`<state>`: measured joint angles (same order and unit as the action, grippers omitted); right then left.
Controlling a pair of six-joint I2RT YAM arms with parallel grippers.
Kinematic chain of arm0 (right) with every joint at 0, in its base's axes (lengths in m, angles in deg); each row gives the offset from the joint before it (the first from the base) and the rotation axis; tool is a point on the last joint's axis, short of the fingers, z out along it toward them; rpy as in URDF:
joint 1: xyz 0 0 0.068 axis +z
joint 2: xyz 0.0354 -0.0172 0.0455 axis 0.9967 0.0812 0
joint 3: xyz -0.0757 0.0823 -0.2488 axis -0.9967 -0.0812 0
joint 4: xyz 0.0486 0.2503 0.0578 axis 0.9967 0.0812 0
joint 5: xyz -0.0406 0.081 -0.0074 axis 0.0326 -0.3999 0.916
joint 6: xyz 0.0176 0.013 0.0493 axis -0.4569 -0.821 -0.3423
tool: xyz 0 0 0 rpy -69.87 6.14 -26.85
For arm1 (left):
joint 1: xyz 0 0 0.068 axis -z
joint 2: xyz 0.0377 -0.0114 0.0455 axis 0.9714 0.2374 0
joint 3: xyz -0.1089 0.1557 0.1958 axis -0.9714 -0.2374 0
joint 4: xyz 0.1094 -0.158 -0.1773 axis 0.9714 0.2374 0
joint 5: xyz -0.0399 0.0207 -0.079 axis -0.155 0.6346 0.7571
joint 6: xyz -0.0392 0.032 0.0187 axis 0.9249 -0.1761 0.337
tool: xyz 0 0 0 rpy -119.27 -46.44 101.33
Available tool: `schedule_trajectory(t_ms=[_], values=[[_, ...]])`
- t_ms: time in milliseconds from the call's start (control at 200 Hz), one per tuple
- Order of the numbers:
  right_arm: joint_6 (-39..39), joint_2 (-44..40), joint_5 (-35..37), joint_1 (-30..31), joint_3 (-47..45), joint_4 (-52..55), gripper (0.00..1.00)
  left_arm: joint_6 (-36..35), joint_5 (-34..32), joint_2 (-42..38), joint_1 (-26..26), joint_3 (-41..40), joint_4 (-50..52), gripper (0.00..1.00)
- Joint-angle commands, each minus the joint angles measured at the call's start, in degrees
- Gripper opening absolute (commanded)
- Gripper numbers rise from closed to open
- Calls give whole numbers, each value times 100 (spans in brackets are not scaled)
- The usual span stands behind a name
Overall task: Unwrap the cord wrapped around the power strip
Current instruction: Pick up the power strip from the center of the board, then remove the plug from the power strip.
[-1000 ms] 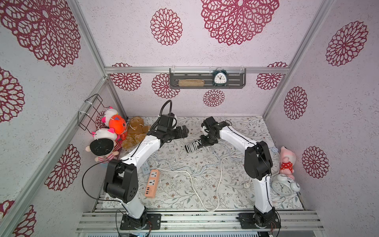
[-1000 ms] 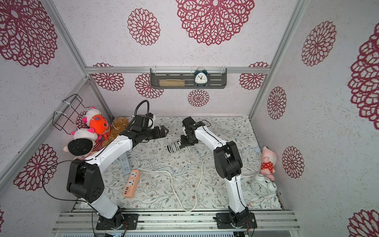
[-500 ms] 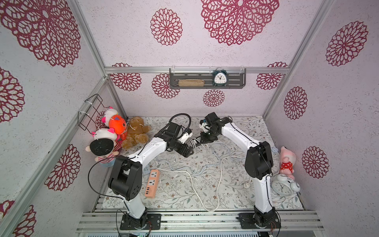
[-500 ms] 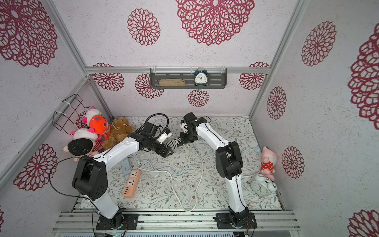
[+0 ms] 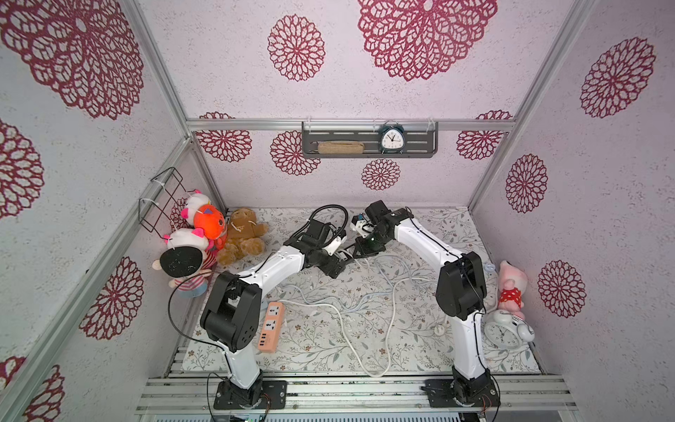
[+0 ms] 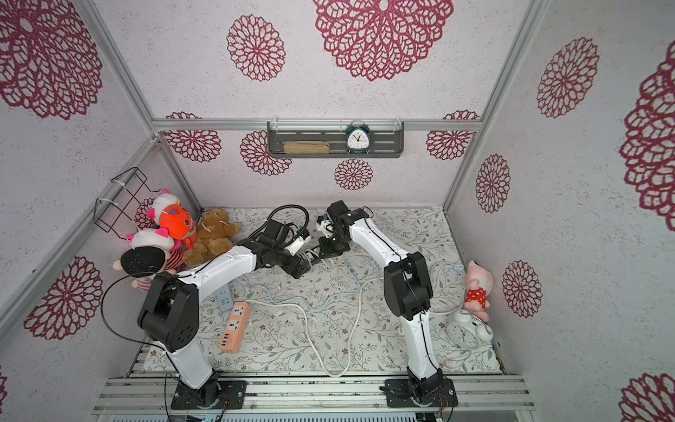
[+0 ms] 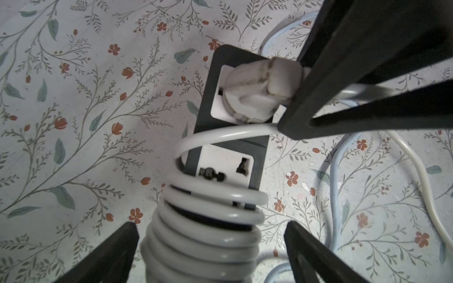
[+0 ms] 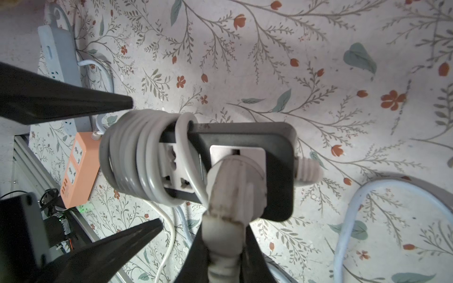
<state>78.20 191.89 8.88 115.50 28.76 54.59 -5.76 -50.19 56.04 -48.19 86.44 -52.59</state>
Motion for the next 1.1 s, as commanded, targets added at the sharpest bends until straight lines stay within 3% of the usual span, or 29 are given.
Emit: schedule_trajectory(t_ms=[0,90,120,450,545,615,785,1021,1096], values=[[154,-608,-439,-25,264,-228,0,-97,-64,143,34,57,1,97],[155,-663,-531,-27,242,-272,0,-49,-142,235,34,120,4,100],[154,-674,-538,-27,238,-267,0,-38,-178,274,34,154,24,97],[237,-794,-346,-27,66,-217,0,132,-248,209,33,251,42,35],[333,-833,-165,-37,79,-112,34,99,-258,175,32,306,139,21],[483,-927,158,-44,48,-32,45,53,-238,138,33,378,277,13],[626,-1403,972,-44,-371,-359,51,32,-97,24,49,540,519,7],[466,-1513,1075,78,-790,-982,50,168,167,-74,84,624,510,6],[237,-1465,1153,113,-913,-1286,52,194,142,-68,117,659,510,0]])
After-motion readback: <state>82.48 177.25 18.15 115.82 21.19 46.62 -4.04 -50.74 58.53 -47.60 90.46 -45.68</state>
